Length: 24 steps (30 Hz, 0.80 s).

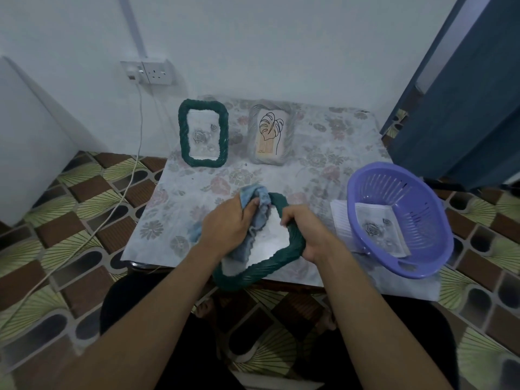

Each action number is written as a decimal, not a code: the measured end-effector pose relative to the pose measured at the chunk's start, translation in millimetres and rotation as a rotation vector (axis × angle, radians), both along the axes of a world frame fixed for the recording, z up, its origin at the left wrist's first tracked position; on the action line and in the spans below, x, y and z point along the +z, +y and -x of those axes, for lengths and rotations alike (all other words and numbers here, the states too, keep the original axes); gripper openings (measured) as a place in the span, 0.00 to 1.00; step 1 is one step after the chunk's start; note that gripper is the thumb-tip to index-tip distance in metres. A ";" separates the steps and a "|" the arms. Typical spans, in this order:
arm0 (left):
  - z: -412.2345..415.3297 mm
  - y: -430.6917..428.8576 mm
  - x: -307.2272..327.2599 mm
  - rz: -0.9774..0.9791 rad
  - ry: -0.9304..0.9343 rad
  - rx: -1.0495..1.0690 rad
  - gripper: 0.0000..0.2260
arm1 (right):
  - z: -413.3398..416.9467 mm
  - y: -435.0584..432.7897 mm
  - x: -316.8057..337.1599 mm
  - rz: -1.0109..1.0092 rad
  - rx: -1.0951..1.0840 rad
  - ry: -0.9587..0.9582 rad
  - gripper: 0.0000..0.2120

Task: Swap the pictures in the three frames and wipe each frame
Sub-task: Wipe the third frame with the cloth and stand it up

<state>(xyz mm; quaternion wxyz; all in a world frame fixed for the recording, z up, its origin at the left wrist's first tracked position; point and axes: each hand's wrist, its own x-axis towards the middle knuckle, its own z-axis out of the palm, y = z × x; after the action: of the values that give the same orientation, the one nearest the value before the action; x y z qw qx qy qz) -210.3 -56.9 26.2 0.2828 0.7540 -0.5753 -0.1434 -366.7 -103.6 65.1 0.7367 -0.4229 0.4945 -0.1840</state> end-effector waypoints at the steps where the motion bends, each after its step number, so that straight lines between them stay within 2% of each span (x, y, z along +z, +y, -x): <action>1: -1.7 1.7 -2.6 -0.020 0.023 0.070 0.21 | -1.6 -1.3 1.3 -0.005 -0.030 -0.051 0.02; 3: -3.8 4.3 -8.3 -0.046 0.091 0.243 0.19 | -1.9 -5.3 -5.9 0.024 -0.114 -0.131 0.12; 4: -5.0 4.6 -10.3 -0.044 0.116 0.317 0.19 | -3.6 -6.2 -10.3 0.053 -0.164 -0.174 0.13; 7: -7.5 6.4 -17.5 -0.037 0.209 0.467 0.20 | -10.1 0.4 -26.7 0.134 -0.245 -0.262 0.09; 10: -8.4 9.2 -27.5 -0.011 0.321 0.543 0.18 | -15.7 9.1 -46.8 0.164 -0.280 -0.294 0.10; 14: -5.8 12.9 -32.4 0.042 0.430 0.540 0.15 | -19.2 23.7 -49.5 0.251 -0.230 -0.191 0.12; 16: -4.1 14.7 -31.3 0.073 0.419 0.525 0.14 | -19.5 25.5 -48.4 0.351 -0.199 -0.149 0.11; 19: -5.1 13.1 -24.2 0.116 0.377 0.444 0.14 | -18.3 26.4 -47.5 0.488 -0.078 -0.067 0.14; 22: -10.9 3.0 -18.8 0.207 0.153 0.290 0.14 | -20.2 31.4 -48.5 0.527 0.100 -0.037 0.17; 24: -7.1 -3.1 -7.7 0.138 0.051 0.227 0.14 | -22.0 33.2 -48.3 0.534 0.156 -0.042 0.16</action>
<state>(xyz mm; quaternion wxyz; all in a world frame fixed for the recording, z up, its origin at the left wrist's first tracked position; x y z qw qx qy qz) -203.2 -60.0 18.5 0.3630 0.7890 -0.4874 -0.0897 -344.7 -70.4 16.8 0.6215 -0.6348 0.3789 -0.2592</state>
